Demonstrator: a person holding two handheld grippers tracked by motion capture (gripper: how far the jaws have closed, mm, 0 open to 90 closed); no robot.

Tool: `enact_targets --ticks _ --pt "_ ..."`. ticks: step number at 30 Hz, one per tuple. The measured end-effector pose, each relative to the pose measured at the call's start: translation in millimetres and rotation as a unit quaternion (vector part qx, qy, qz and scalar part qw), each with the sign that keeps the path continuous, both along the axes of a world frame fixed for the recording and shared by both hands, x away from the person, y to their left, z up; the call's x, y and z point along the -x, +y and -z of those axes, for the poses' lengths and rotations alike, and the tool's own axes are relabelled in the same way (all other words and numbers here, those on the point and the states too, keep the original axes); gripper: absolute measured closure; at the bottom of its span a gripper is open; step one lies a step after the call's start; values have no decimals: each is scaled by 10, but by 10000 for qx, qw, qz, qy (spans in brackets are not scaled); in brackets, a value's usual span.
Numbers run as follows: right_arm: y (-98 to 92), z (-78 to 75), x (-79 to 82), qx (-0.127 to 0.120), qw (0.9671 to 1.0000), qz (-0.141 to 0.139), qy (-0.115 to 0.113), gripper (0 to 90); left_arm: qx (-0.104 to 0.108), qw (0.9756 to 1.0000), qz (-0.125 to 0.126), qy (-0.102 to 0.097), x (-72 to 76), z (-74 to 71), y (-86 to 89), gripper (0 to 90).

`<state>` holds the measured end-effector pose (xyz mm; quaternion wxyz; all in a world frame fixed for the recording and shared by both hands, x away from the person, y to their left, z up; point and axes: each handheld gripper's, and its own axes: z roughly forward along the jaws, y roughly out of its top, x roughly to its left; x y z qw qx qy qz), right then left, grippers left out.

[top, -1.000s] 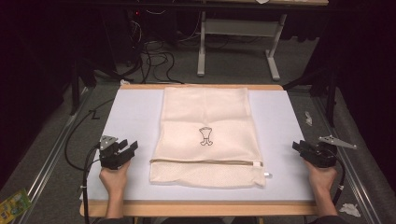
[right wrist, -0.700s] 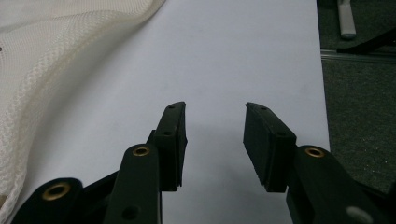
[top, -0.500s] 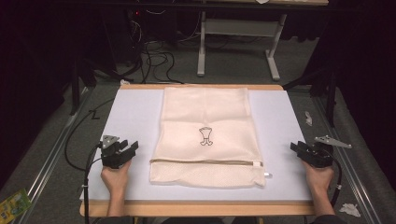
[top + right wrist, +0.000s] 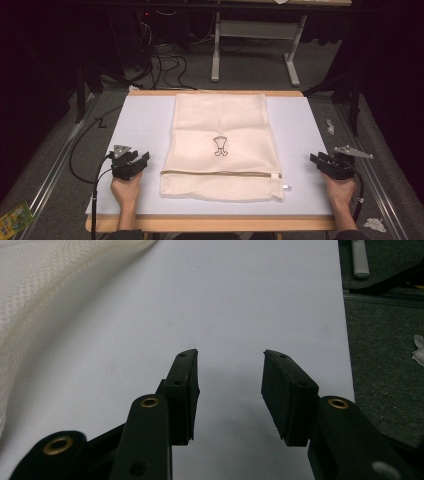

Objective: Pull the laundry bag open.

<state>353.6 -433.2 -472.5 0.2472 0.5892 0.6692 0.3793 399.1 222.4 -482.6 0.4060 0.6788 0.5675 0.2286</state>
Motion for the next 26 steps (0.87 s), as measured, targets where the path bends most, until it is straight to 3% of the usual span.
enact_targets --ticks 26 --pt "20 0 7 66 10000 -9 9 563 -120 9999 46 -36 9 11 -27 475"
